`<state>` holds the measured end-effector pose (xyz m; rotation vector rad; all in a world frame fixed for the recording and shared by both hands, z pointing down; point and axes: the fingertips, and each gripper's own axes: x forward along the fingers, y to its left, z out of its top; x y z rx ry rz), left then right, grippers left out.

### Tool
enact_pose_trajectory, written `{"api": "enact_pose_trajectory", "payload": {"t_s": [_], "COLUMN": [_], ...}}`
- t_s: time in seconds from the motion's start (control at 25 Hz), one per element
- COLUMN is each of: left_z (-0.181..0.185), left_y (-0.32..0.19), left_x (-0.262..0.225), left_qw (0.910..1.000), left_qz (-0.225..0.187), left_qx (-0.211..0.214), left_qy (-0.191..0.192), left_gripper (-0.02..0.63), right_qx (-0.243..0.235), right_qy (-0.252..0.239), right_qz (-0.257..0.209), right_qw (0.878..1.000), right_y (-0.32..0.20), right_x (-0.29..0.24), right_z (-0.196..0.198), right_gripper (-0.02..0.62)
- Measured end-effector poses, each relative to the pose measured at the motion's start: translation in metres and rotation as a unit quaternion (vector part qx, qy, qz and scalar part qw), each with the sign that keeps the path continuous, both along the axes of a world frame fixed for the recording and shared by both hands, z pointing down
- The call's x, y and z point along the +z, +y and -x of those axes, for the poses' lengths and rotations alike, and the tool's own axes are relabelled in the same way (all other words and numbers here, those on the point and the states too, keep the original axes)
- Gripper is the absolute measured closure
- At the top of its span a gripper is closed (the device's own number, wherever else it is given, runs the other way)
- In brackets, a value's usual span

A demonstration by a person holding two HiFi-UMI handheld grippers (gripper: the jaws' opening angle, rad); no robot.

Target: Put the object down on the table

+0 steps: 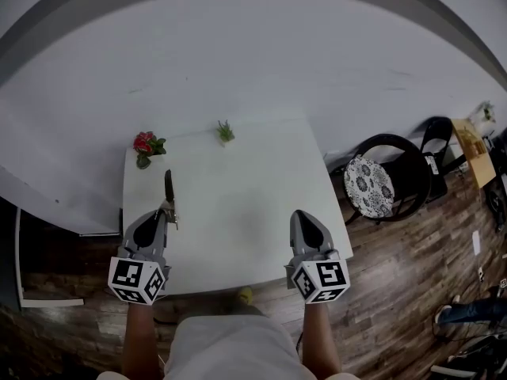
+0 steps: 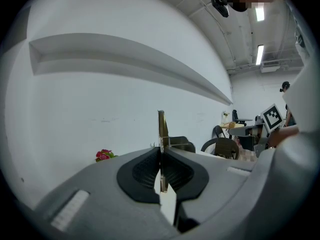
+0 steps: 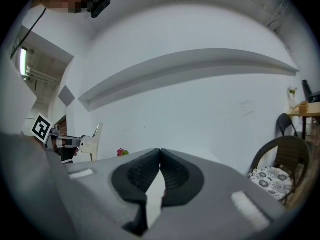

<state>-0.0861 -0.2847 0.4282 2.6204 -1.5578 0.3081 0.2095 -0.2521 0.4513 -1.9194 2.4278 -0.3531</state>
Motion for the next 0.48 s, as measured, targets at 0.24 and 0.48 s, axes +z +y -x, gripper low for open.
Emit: {"api": "enact_pose_trajectory", "payload": {"t_s": [0.24,0.48], "left_z": [-0.005,-0.004], "left_y": [0.002,0.0], "left_x": [0.007,0.015], "left_qw": [0.9998,0.9988], "left_qz": [0.006,0.012], "left_qx": [-0.008,-0.011], "left_qy": [-0.017,-0.046], "left_gripper": [0.595,0.595], "right_qx": [-0.017,-0.029], "right_qy": [-0.003,-0.003], "right_qz": [0.006,0.006], "right_qw": [1.0,1.0], "right_y": [-0.005,-0.008], "right_x": [0.006,0.009], "right_z": [-0.002,0.002], "right_gripper": [0.592,0.592]}}
